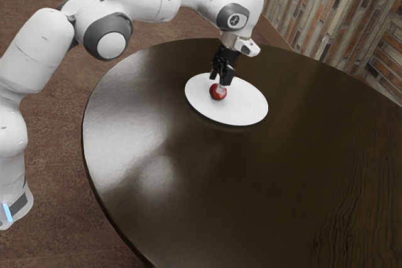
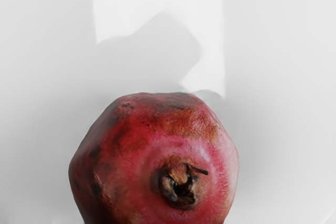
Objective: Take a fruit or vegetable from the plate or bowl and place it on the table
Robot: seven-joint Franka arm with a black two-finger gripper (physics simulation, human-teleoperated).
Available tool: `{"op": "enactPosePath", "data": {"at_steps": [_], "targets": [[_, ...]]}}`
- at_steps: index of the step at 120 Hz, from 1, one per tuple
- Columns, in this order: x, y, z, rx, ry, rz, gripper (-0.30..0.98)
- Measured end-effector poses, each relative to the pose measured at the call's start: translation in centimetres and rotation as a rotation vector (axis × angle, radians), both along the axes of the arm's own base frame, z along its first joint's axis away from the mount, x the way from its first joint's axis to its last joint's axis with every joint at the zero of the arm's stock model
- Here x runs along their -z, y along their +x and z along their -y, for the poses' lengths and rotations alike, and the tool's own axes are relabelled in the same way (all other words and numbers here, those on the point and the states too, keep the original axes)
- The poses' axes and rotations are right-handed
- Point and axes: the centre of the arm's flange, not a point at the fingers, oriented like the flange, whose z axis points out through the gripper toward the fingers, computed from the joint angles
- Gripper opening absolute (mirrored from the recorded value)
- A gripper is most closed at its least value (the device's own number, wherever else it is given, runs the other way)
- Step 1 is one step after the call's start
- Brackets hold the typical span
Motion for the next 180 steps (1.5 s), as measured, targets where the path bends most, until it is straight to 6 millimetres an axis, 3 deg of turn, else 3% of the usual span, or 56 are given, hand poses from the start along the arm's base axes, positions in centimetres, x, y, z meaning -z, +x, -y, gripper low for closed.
{"op": "enactPosePath", "data": {"at_steps": [60, 88, 102, 117, 125, 135, 147, 161, 169, 180], "targets": [[3.1, 1.5, -0.3, 0.027, 0.005, 0.028, 0.67], [3.2, 1.6, -0.3, 0.032, 0.006, 0.037, 0.41], [2.9, 1.7, -0.3, 0.035, 0.01, 0.043, 0.38], [-0.7, 2.4, 0.9, 0.055, 0.031, 0.106, 0.36], [-4.3, 3.7, 4.4, 0.107, 0.049, 0.174, 0.36], [-7.2, 5.3, 11.7, 0.209, 0.053, 0.24, 0.37], [-8.3, 6.2, 21.9, 0.345, 0.022, 0.294, 0.36], [-7.3, 6.4, 31.0, 0.465, -0.04, 0.337, 0.36], [-6.1, 6.8, 34.0, 0.499, -0.053, 0.359, 0.35], [-6.6, 7.0, 35.2, 0.509, -0.054, 0.407, 0.35]]}}
